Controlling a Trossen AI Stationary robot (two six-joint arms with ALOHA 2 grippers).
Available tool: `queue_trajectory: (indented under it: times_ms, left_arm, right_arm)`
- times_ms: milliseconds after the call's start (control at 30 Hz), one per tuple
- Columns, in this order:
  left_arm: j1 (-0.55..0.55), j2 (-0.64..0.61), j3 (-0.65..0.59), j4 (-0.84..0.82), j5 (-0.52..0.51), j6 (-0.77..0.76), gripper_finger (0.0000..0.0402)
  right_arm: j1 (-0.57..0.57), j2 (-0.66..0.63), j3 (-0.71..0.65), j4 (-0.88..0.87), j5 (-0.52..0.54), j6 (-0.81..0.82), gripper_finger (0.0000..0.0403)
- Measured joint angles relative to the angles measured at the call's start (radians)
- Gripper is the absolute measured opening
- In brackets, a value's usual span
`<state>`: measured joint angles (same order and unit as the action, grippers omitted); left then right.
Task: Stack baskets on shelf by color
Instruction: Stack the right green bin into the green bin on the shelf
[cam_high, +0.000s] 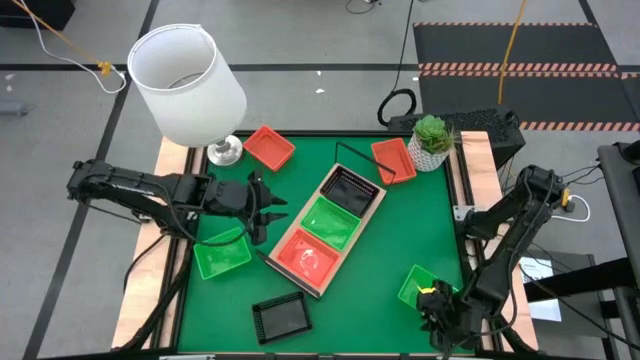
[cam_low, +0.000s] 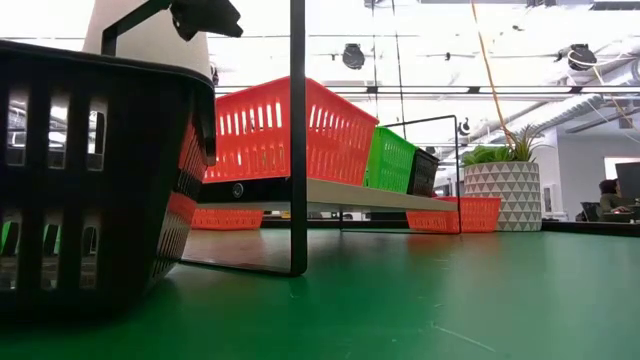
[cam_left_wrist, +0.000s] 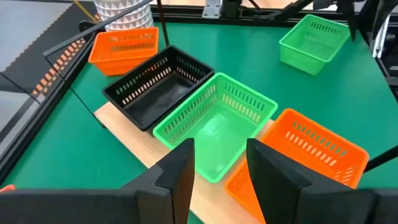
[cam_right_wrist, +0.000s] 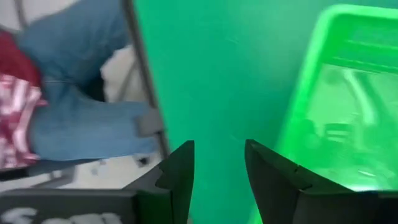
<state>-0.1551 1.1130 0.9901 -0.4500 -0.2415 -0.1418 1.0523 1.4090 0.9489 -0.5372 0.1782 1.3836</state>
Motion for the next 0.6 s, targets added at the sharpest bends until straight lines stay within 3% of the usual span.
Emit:
queue_trajectory:
  times_ms: [267,433,600]
  left_arm:
    - [-0.038,0.066,0.000,0.037,-0.048,-0.002,0.0147]
    - [-0.036,0.127,-0.001,0.033,-0.048,0.007,0.0147]
    - [-0.035,0.169,-0.001,0.035,-0.048,0.038,0.0147]
  right_arm:
    - [0.032,0.000,0.000,-0.197,-0.003,0.042,0.0139]
    - [0.032,-0.001,0.000,-0.179,-0.039,0.037,0.0132]
    - [0.032,-0.001,0.000,-0.170,-0.073,0.044,0.0098]
